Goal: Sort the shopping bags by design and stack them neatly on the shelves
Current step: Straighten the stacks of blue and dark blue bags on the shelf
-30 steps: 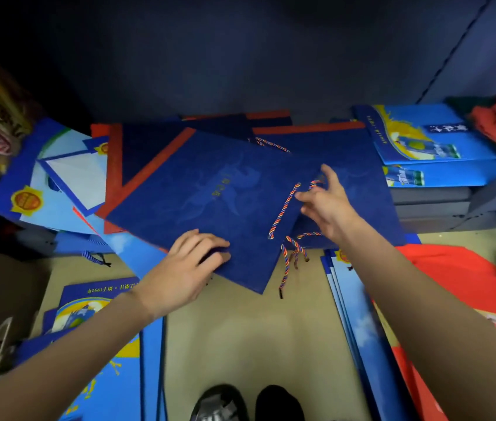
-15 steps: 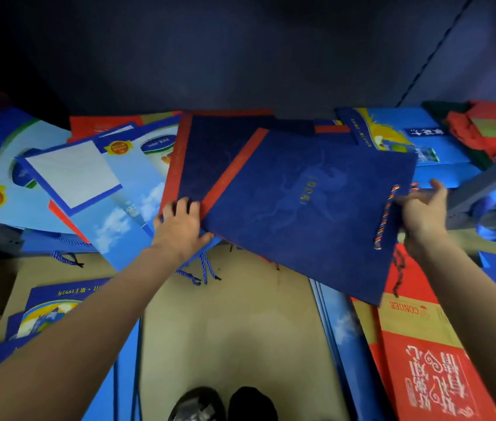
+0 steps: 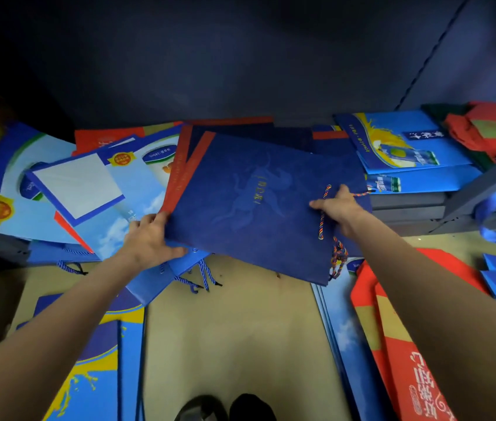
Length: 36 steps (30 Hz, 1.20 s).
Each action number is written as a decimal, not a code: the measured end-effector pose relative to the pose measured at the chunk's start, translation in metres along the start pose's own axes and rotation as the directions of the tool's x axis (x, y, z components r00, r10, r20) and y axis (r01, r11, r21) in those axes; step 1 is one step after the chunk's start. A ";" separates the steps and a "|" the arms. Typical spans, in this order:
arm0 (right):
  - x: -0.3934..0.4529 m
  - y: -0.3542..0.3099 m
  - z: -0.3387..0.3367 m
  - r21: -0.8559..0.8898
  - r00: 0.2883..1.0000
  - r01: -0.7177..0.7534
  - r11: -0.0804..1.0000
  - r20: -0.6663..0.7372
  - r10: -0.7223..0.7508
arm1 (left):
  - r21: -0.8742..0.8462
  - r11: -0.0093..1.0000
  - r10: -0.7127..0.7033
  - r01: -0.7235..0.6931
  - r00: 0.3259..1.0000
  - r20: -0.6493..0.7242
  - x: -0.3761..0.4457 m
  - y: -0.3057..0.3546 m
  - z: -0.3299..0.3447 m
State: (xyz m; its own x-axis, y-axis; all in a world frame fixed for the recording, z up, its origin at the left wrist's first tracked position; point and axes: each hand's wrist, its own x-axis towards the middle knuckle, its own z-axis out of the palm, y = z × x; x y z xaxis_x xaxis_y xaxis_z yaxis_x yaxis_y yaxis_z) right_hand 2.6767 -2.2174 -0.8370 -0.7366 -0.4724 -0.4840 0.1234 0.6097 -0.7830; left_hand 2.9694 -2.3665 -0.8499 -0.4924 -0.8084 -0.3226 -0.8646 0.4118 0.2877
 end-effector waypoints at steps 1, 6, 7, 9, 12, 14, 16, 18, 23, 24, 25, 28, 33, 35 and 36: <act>-0.001 0.000 0.005 -0.059 1.000 -0.007 0.998 -0.022 0.006 | -0.148 0.989 -0.028 0.028 1.000 0.006 -0.002 0.003 -0.004; -0.035 0.003 0.035 -0.554 0.993 0.045 0.831 -0.064 -0.096 | -0.726 0.668 -0.414 0.163 0.892 -0.181 -0.010 -0.022 -0.012; -0.043 0.004 0.042 -0.598 0.992 0.069 0.799 -0.046 -0.120 | -0.725 0.666 -0.480 0.177 0.845 -0.235 -0.013 -0.030 -0.012; -0.057 0.003 0.059 -0.633 0.985 0.140 0.761 0.012 -0.171 | -0.735 0.645 -0.579 0.210 0.761 -0.292 -0.023 -0.041 -0.011; -0.067 -0.002 0.074 -0.548 0.978 0.207 0.810 0.094 -0.187 | -0.852 0.490 -0.699 0.186 0.667 -0.256 -0.033 -0.049 -0.012; -0.065 -0.005 0.071 -0.382 0.976 0.216 0.899 0.071 -0.205 | -0.912 0.381 -0.724 0.155 0.664 -0.190 -0.035 -0.056 -0.011; -0.060 -0.007 0.061 -0.133 0.984 0.180 0.975 0.024 -0.179 | -0.935 0.337 -0.725 0.108 0.663 -0.185 -0.036 -0.059 -0.013; -0.057 -0.012 0.050 0.084 0.981 0.185 0.979 0.046 -0.189 | -0.929 0.368 -0.728 0.041 0.634 -0.261 -0.034 -0.056 -0.017; -0.070 -0.036 0.035 0.369 0.927 0.269 0.890 0.151 -0.343 | -0.923 0.380 -0.772 -0.057 0.530 -0.350 -0.045 -0.037 -0.039; -0.071 -0.041 0.032 0.397 0.924 0.281 0.874 0.133 -0.357 | -0.916 0.399 -0.767 -0.049 0.530 -0.362 -0.048 -0.035 -0.044; -0.072 -0.047 0.028 0.424 0.926 0.290 0.858 0.101 -0.363 | -0.907 0.418 -0.756 -0.041 0.538 -0.373 -0.048 -0.033 -0.048; -0.073 -0.062 0.007 0.476 0.937 0.311 0.823 -0.007 -0.349 | -0.899 0.433 -0.668 -0.072 0.644 -0.373 -0.047 -0.008 -0.056; -0.051 -0.043 -0.063 0.532 0.906 0.385 0.754 -0.375 -0.198 | -0.922 0.365 -0.378 -0.130 0.884 -0.274 -0.029 0.068 -0.039; -0.043 -0.024 -0.083 0.488 0.866 0.367 0.792 -0.491 -0.099 | -0.849 0.511 -0.265 -0.139 0.914 -0.309 -0.020 0.092 -0.024; -0.041 -0.016 -0.087 0.464 0.866 0.327 0.823 -0.496 -0.065 | -0.775 0.615 -0.189 -0.144 0.928 -0.322 -0.018 0.103 -0.015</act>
State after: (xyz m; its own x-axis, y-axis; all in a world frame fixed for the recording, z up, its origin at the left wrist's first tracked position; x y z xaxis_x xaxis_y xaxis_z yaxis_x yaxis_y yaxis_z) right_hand 2.6474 -2.1519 -0.7708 -0.9756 -0.1332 -0.1743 0.1687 0.0523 -0.9843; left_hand 2.8905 -2.3159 -0.8011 -0.2607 -0.9633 -0.0631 -0.3836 0.0434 0.9225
